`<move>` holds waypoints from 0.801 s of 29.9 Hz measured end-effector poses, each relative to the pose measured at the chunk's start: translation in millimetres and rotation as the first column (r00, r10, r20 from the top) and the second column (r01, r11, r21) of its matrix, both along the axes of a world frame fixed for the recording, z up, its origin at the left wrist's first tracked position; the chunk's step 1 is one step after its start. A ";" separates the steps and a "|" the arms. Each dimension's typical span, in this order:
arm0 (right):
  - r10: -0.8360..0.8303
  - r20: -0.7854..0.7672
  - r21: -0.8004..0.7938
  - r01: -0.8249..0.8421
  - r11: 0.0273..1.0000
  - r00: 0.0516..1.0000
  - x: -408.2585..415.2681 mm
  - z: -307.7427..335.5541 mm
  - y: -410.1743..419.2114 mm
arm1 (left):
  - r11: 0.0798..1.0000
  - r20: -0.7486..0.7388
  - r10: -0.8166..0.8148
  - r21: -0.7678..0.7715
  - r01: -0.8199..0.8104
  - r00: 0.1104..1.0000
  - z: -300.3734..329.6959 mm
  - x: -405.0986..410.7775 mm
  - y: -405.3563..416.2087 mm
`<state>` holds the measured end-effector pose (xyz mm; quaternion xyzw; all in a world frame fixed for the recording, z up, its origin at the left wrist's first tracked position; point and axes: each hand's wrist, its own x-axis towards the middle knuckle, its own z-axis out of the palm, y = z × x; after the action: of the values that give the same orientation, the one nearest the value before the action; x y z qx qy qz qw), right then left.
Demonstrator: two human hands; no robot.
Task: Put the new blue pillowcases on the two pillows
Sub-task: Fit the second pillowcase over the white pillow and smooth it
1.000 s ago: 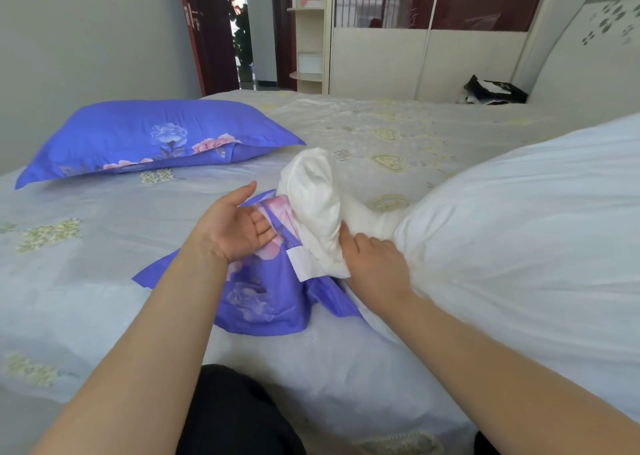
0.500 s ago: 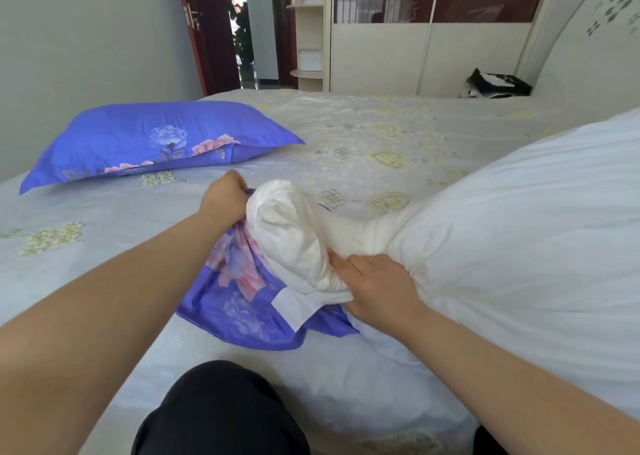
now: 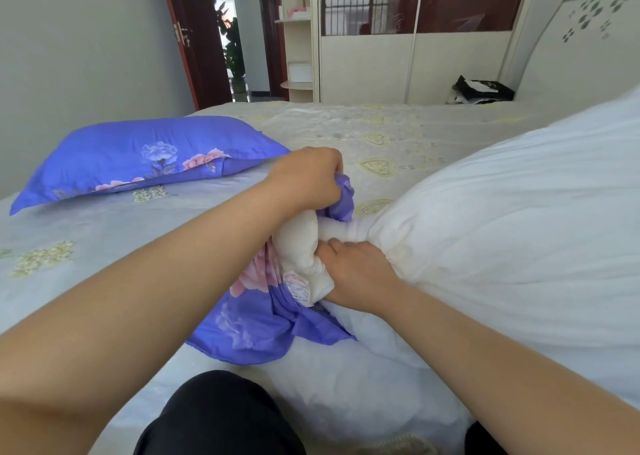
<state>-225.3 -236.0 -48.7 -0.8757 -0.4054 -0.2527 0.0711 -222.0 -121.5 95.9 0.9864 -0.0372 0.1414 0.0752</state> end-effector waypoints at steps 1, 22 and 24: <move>-0.027 -0.002 0.021 0.028 0.999 1.000 -0.2 3.5 -1.2 | 0.991 0.052 0.055 0.123 -0.061 0.997 -1.0 -0.3 4.9; -0.037 -0.196 -0.179 0.001 0.984 0.980 19.9 39.2 21.0 | 0.902 0.122 0.227 0.349 -0.255 0.966 -34.8 -35.5 39.0; -0.046 -0.219 -0.195 0.002 0.981 0.975 23.5 30.8 27.6 | 0.942 0.211 0.179 0.247 -0.229 0.961 -30.5 -27.8 48.3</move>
<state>-201.8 -208.4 -17.9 -0.9060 -0.4069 -0.1135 0.0275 -249.8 -73.2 65.4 0.9685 0.0397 0.2332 -0.0783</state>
